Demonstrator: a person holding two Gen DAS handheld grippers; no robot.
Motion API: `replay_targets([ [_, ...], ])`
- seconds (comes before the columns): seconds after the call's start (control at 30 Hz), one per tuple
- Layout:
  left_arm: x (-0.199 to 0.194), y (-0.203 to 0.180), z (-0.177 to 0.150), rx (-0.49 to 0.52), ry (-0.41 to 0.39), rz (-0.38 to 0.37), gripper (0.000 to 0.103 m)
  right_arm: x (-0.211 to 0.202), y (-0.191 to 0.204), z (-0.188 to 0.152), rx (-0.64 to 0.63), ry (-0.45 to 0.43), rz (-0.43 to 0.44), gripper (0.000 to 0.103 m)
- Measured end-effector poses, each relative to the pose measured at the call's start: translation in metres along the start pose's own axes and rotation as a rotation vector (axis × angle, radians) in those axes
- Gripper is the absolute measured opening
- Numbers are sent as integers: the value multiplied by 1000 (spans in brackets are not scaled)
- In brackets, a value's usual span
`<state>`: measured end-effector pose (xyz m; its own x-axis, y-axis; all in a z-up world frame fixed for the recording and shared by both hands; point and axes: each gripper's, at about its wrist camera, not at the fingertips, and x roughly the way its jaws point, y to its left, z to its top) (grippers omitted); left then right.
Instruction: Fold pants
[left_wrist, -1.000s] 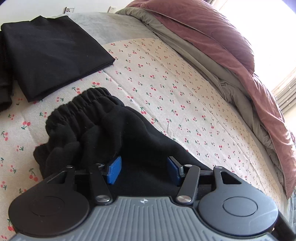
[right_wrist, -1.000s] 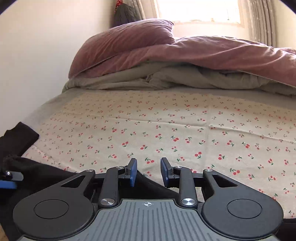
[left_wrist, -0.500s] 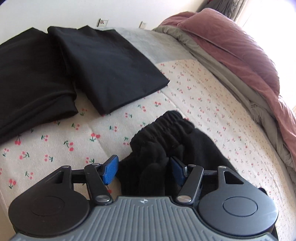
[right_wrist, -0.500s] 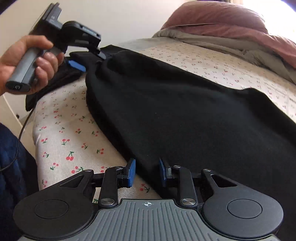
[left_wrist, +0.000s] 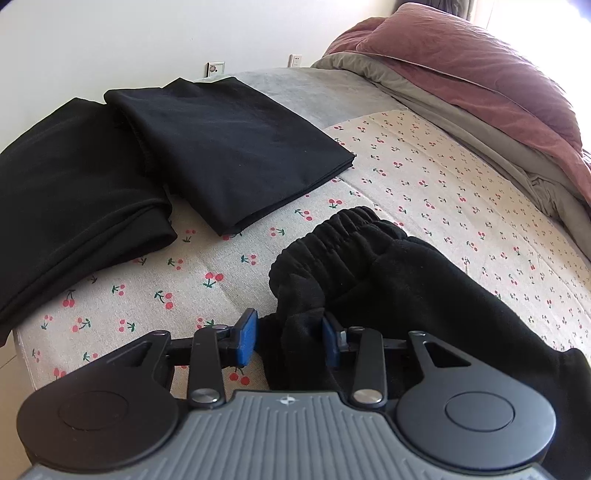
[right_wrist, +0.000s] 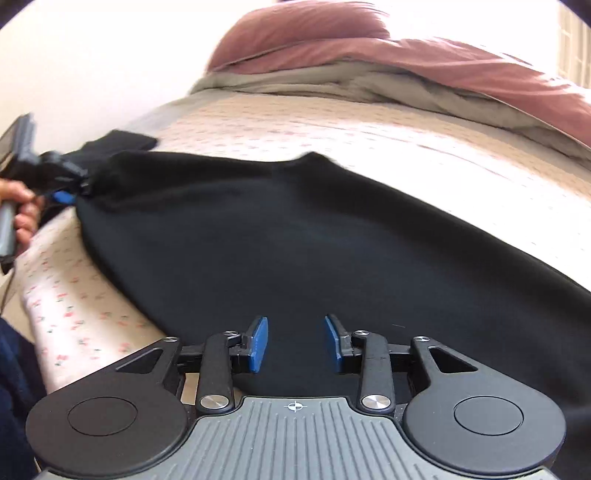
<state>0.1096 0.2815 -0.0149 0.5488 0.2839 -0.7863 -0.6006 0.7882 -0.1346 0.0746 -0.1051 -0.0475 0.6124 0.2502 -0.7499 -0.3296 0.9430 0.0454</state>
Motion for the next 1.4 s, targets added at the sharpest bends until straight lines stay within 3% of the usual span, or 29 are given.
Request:
replay_targets([
  [0.1, -13, -2, 3, -37, -17, -36, 56, -21, -75, -4, 142, -18, -112, 38],
  [0.13, -18, -4, 3, -44, -38, -38, 58, -28, -95, -9, 183, -43, -135, 43],
  [0.2, -31, -17, -1, -32, -118, 3, 62, -35, -128, -27, 296, -77, -169, 46],
  [0.3, -50, -49, -14, 67, -202, 13, 62, -36, -155, -40, 395, 20, -285, 46],
  [0.4, -65, -94, -38, 236, -259, -57, 71, -45, -163, -48, 440, -8, -298, 46],
  [0.6, -64, -183, -114, 623, -159, -267, 73, -52, -195, -64, 497, 53, -330, 46],
  [0.67, -56, -203, -137, 714, -113, -298, 73, -56, -202, -69, 517, 53, -336, 45],
  [0.77, -39, -224, -168, 832, -61, -270, 73, -71, -217, -79, 595, 19, -335, 45],
  [0.9, -36, -227, -174, 846, -82, -248, 73, -92, -239, -100, 727, -20, -370, 44],
  [0.93, -36, -226, -172, 830, -69, -251, 73, -90, -246, -106, 738, -1, -374, 39],
  [1.1, -51, -226, -171, 801, -68, -302, 73, -91, -250, -109, 748, 5, -385, 34],
  [1.27, -54, -232, -178, 810, -28, -328, 73, -100, -251, -113, 772, -16, -406, 34],
  [1.37, -40, -233, -177, 788, -22, -310, 76, -98, -255, -115, 762, 9, -426, 15],
  [1.4, -37, -231, -178, 779, -25, -307, 83, -100, -256, -116, 767, 16, -451, 2],
])
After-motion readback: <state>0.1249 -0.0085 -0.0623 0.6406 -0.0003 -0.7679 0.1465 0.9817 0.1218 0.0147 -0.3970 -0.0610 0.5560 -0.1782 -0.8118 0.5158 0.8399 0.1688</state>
